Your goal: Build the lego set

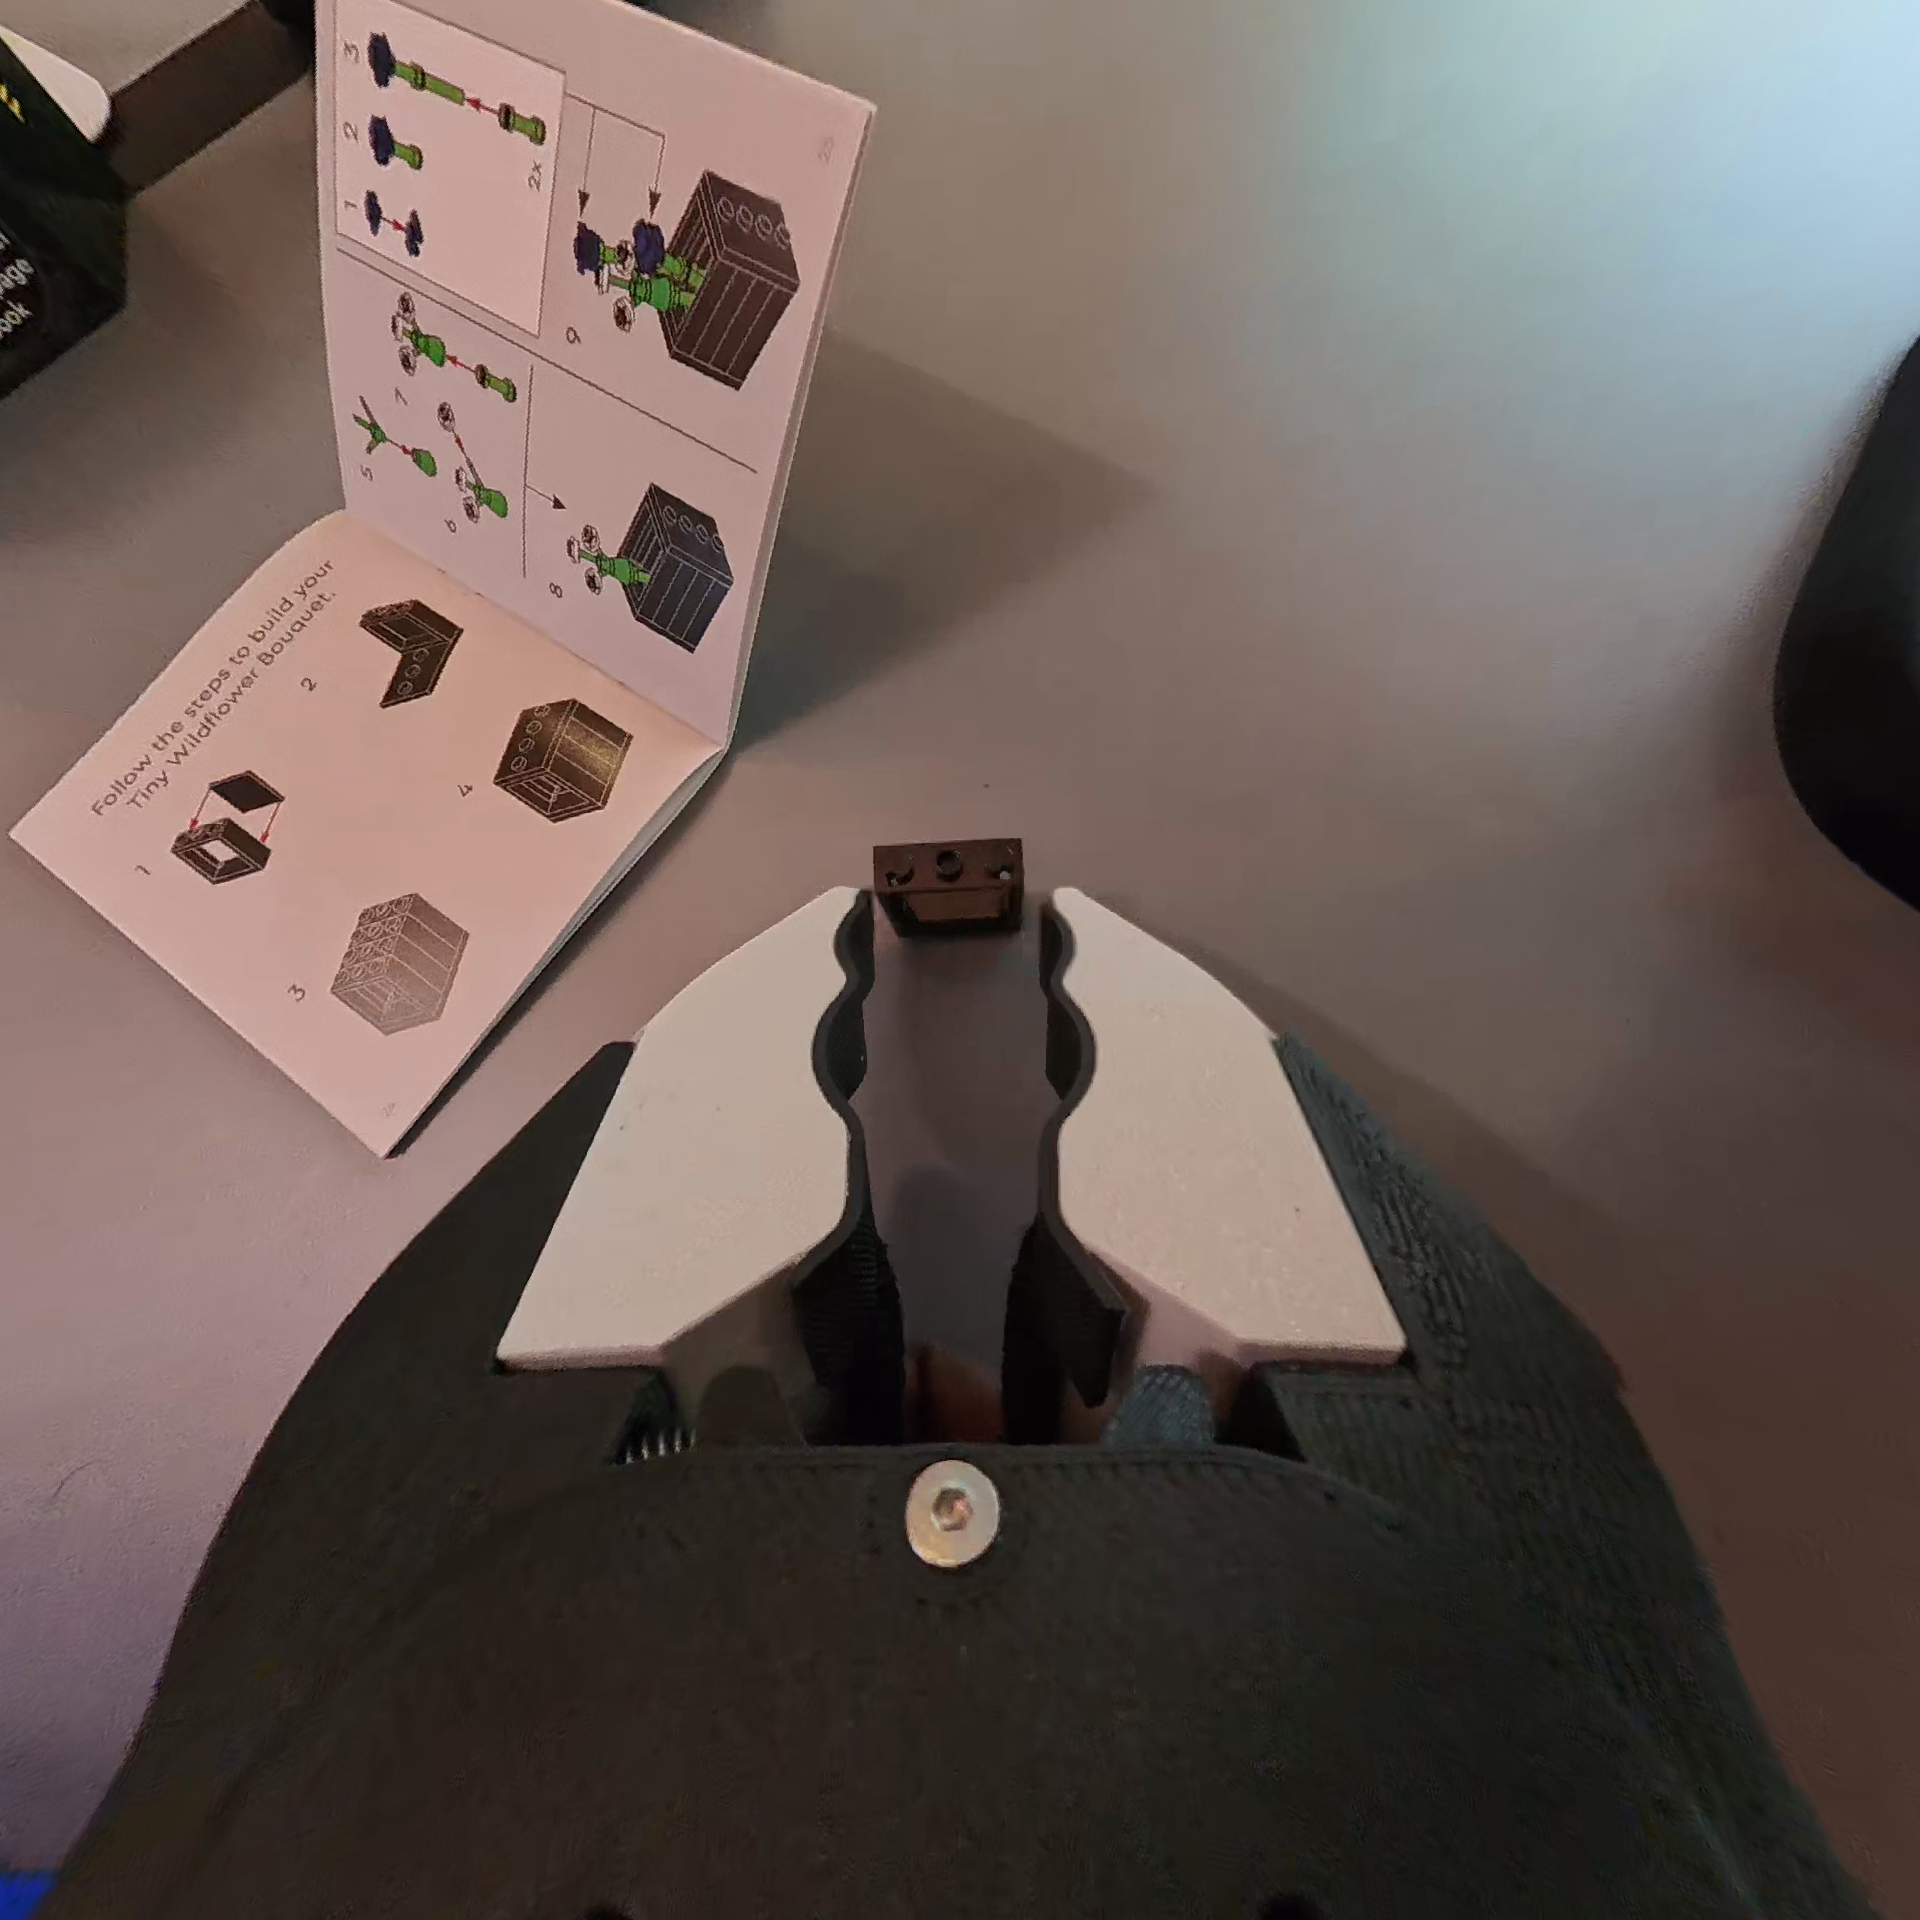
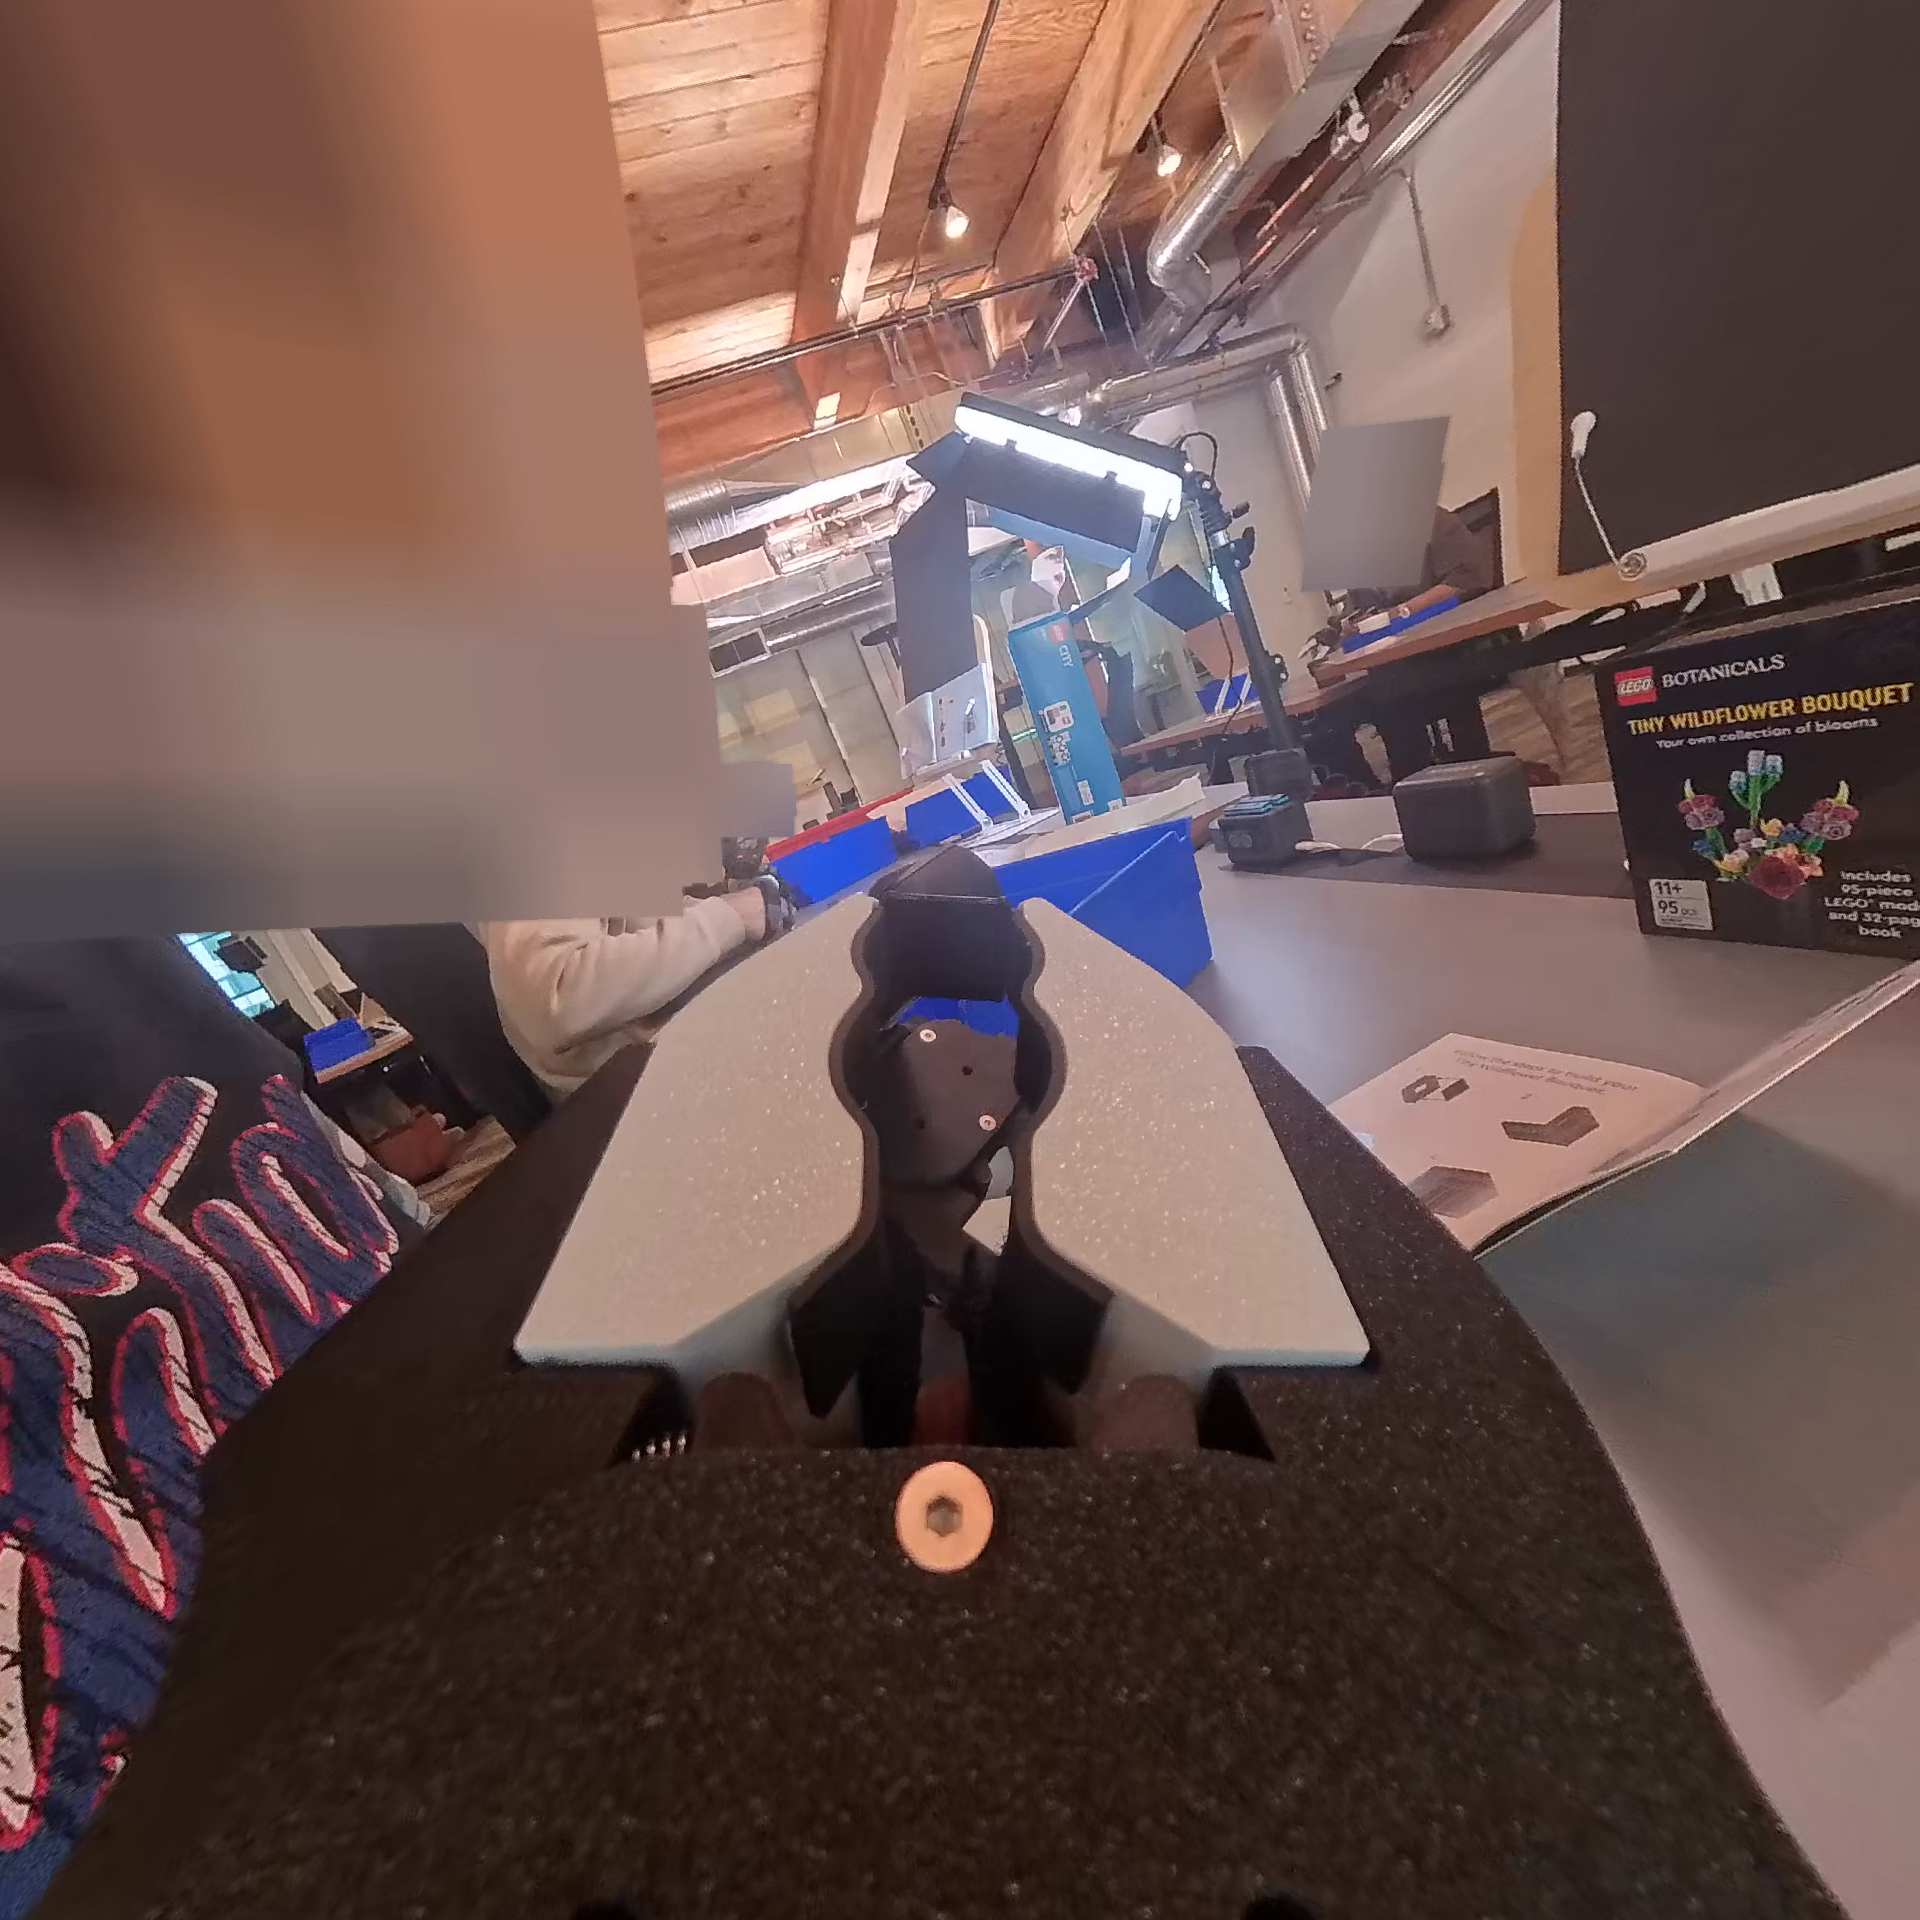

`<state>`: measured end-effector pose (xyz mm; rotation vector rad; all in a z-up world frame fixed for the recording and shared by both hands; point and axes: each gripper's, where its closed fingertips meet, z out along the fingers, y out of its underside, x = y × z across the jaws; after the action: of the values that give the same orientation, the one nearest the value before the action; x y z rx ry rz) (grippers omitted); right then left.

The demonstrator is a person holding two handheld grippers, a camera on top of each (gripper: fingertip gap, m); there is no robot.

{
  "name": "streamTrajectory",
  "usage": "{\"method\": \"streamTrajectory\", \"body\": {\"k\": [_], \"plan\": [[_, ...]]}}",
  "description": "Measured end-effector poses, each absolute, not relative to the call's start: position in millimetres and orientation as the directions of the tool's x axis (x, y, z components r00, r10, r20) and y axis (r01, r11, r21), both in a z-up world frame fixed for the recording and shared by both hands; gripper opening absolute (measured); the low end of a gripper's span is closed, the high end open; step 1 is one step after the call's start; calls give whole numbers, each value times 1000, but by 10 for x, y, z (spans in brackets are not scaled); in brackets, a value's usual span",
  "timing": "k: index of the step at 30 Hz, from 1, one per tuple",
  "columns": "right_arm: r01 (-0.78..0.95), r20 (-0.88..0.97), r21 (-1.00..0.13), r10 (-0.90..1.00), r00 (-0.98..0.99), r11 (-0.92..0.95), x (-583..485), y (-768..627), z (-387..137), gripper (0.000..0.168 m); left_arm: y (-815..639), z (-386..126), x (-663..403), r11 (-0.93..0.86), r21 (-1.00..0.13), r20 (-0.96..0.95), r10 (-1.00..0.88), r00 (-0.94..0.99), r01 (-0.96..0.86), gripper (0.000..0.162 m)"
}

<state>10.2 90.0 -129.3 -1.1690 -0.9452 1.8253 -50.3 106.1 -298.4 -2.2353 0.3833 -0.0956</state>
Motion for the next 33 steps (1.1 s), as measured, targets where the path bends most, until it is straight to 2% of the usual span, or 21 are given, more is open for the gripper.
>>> {"method": "streamTrajectory", "body": {"k": [4,9,11,13,15,18,30,33], "plan": [[-216,-378,-870,880,-287,-443,141,940,-1285,22,988,-3021,-394,-625,-750,11,-339,941,-217,44],[-226,-379,-869,885,-269,-440,212,991,-1288,22,916,-2988,-414,-640,-739,29,-344,938,-212,47],[-233,-378,-868,888,-262,-438,248,1010,-1288,22,883,-2932,-416,-629,-738,33,-395,918,-244,50],[-239,-379,-866,888,-259,-439,280,1025,-1292,22,885,-2872,-386,-582,-751,17,-488,873,-311,62],[-245,-383,-862,887,-260,-444,307,1031,-1289,21,917,-2834,-330,-517,-776,0,-573,819,-361,67],[-259,-380,-859,890,-254,-441,352,1037,-1266,22,977,-2815,-282,-488,-804,41,-616,786,-340,67],[-294,-384,-850,896,-222,-437,496,1107,-1252,22,750,-2872,-233,-637,-732,205,-546,812,-243,62],[-292,-380,-852,897,-224,-434,503,1098,-1244,22,766,-2886,-282,-642,-726,183,-526,830,-246,62]]}}
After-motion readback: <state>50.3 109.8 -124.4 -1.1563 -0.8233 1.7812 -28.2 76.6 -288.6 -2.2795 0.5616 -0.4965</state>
